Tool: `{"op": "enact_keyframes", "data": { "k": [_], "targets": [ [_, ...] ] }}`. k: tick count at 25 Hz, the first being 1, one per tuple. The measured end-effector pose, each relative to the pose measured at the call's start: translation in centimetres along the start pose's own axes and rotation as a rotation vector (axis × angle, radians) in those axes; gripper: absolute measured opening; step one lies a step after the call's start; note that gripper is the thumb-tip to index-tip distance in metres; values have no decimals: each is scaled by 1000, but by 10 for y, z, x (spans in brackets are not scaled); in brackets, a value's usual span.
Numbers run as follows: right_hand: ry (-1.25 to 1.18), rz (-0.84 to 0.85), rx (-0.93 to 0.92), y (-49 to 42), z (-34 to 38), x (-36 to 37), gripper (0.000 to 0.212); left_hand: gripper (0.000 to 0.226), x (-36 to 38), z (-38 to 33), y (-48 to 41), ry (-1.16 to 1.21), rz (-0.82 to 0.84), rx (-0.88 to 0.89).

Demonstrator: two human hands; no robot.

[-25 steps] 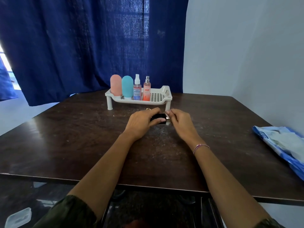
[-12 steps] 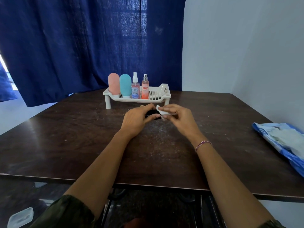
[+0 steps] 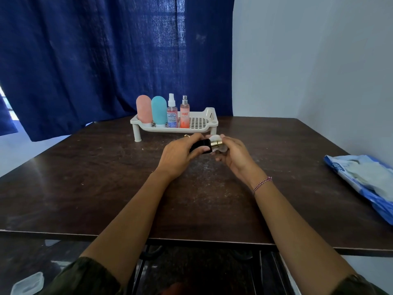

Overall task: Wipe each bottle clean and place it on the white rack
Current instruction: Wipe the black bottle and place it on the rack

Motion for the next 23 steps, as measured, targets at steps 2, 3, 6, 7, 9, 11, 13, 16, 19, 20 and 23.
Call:
{"op": "enact_keyframes", "data": {
  "k": [2, 3, 6, 7, 9, 11, 13, 16, 19, 20, 23],
  "targets": [
    [-187, 19, -15, 0, 0, 4, 28, 31, -6, 5, 1, 12, -58, -27],
    [-216, 33, -26, 1, 0, 6, 27, 32, -8, 7, 1, 16, -79, -44],
    [-125, 22, -85, 0, 3, 4, 27, 36, -8, 14, 0, 30, -99, -85],
    [-84, -2, -104, 1, 5, 1, 28, 36, -7, 16, 0, 46, -104, -100],
    [-13, -51, -138, 2, 10, -4, 27, 35, -9, 20, -2, 132, -140, -118],
    [66, -66, -185, 3, 16, -6, 28, 29, -9, 27, -4, 306, -182, -142],
    [234, -61, -274, 5, 24, -2, 33, 23, -4, 35, -4, 564, -193, -222],
    [534, -57, -429, 9, 34, 13, 42, 24, 7, 47, -2, 953, -194, -366],
    [599, -120, -515, 12, 42, 13, 40, 22, 20, 50, -2, 1220, -139, -446],
    [599, -149, -546, 14, 46, 12, 36, 21, 24, 49, -2, 1294, -127, -454],
    [630, -223, -628, 21, 56, 8, 28, 15, 25, 48, -2, 1470, -181, -469]
  ]
}}
Point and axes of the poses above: each hand's wrist, its own y-axis away from the middle knuckle, its own x-axis out of the palm, z = x × y, the point moved 10 cm from there along -y, towards the middle knuckle, and after that the axes turned 6 degrees about z, right-handed, at the moved point
